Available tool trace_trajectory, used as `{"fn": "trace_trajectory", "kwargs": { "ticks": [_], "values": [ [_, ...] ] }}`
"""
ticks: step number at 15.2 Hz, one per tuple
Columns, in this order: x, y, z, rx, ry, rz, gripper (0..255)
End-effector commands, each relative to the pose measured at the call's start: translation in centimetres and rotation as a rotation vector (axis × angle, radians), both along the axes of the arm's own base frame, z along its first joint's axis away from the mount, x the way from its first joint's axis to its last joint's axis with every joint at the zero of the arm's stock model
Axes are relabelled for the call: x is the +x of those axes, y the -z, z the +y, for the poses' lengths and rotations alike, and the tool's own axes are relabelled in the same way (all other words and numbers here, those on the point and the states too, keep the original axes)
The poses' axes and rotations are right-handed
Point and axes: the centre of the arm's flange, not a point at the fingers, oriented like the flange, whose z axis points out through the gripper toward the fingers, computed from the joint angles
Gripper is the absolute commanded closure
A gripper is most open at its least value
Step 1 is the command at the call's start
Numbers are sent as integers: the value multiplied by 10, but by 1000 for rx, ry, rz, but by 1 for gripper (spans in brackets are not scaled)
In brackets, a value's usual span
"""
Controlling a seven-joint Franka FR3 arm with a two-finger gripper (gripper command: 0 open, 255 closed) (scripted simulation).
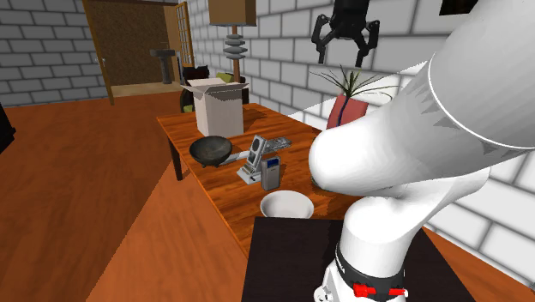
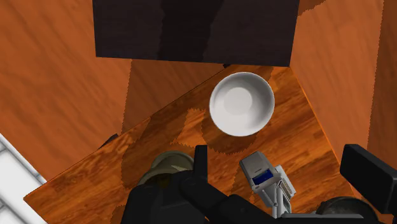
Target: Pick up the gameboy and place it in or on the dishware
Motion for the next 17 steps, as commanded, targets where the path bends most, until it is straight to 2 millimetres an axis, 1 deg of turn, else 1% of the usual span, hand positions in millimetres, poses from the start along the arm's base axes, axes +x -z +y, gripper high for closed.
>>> {"fn": "trace_trajectory", "kwargs": {
  "ticks": [1,9,17],
  "values": [
    [0,0,0,0,0,0,0],
    [54,79,45,-14,98,6,0],
    [112,158,84,-28,196,11,0]
  ]
}}
